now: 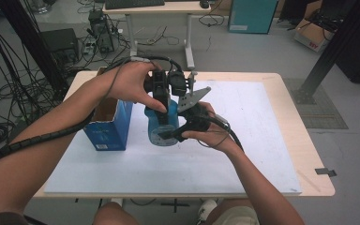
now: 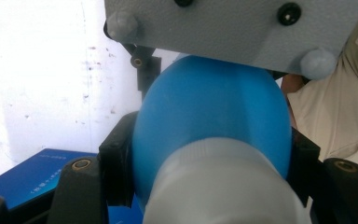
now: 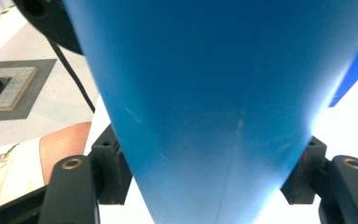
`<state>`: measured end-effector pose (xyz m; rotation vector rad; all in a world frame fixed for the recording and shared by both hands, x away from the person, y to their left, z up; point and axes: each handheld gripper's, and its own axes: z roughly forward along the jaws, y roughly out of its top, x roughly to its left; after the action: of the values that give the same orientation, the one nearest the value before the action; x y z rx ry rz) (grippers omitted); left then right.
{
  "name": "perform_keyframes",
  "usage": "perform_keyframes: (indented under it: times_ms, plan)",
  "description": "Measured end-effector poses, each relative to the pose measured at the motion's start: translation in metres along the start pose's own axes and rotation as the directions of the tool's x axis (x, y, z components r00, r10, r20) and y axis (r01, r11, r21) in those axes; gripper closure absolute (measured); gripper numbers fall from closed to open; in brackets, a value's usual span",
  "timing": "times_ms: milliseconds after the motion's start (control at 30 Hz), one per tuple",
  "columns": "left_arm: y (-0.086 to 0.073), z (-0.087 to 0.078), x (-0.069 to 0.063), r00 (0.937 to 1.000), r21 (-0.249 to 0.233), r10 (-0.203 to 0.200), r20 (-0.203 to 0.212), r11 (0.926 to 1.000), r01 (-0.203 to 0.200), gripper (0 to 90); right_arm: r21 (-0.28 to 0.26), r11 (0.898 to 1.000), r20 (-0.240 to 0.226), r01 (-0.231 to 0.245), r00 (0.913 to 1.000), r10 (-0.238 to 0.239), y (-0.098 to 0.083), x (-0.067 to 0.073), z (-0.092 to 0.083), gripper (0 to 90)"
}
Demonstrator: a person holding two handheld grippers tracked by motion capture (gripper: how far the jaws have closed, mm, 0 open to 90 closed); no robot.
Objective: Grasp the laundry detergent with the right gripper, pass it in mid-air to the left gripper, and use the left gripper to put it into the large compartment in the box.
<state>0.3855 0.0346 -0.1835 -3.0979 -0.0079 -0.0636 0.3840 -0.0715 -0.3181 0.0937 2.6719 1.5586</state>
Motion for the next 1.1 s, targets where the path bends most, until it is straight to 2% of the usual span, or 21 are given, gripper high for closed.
perform_keyframes:
  times_ms: [67, 233, 333, 367, 400, 467, 600, 700, 800, 867, 1033, 1100]
  plan:
    - [0.000, 0.001, -0.001, 0.9999, -0.003, -0.013, -0.001, 0.9999, 0.013, 37.1, 0.003, 1.000, 0.004, -0.005, 1.0000, 0.004, 0.000, 0.000, -0.001, 29.4]
    - [0.000, -0.001, 0.000, 0.9999, 0.003, -0.008, -0.014, 1.0000, 0.008, 37.1, -0.007, 1.000, 0.004, -0.012, 0.9999, 0.012, -0.001, 0.000, -0.004, 25.1]
    - [-0.001, -0.003, 0.000, 0.9999, 0.007, -0.009, -0.012, 0.9999, 0.009, 37.1, 0.009, 1.000, 0.014, -0.011, 0.9998, 0.011, -0.002, 0.000, -0.005, 22.5]
    - [-0.001, -0.004, 0.000, 0.9999, 0.010, -0.014, -0.010, 0.9998, 0.014, 37.1, 0.013, 1.000, 0.015, -0.016, 0.9998, 0.016, -0.003, 0.001, -0.006, 19.0]
    - [-0.002, -0.005, 0.001, 0.9998, 0.009, -0.018, -0.013, 0.9998, 0.018, 37.1, 0.016, 1.000, 0.038, -0.016, 0.9991, 0.015, -0.003, 0.001, -0.006, 16.2]
    - [-0.003, -0.006, 0.002, 0.9996, -0.006, -0.009, -0.027, 0.9999, 0.009, 37.1, 0.014, 1.000, 0.047, -0.019, 0.9987, 0.018, -0.004, 0.000, -0.008, 15.1]
    - [-0.005, -0.010, 0.003, 0.9995, -0.003, -0.013, -0.029, 0.9999, 0.013, 37.0, 0.020, 0.998, 0.054, -0.060, 0.9968, 0.059, -0.008, 0.000, -0.012, 10.1]
    - [-0.008, -0.012, 0.003, 0.9988, -0.002, -0.034, -0.034, 0.9994, 0.034, 37.1, 0.022, 0.995, 0.053, -0.097, 0.9940, 0.096, -0.011, -0.001, -0.016, 7.5]
    - [-0.010, -0.014, 0.004, 0.9984, -0.001, -0.047, -0.031, 0.9989, 0.047, 37.0, 0.024, 0.994, 0.063, -0.109, 0.9922, 0.107, -0.015, -0.003, -0.020, 4.5]
    - [-0.011, -0.014, 0.003, 0.9974, 0.000, -0.055, -0.047, 0.9985, 0.055, 37.0, 0.027, 0.988, 0.059, -0.152, 0.9869, 0.150, -0.016, 0.000, -0.023, 3.3]
    - [-0.015, -0.018, 0.005, 0.9960, 0.001, -0.082, -0.034, 0.9966, 0.082, 37.1, 0.071, 0.984, 0.090, -0.165, 0.9833, 0.158, -0.023, 0.002, -0.034, 0.4]
    - [-0.018, -0.019, 0.006, 0.9947, 0.000, -0.100, -0.025, 0.9950, 0.100, 37.1, 0.079, 0.979, 0.091, -0.186, 0.9796, 0.179, -0.026, 0.002, -0.038, 0.4]
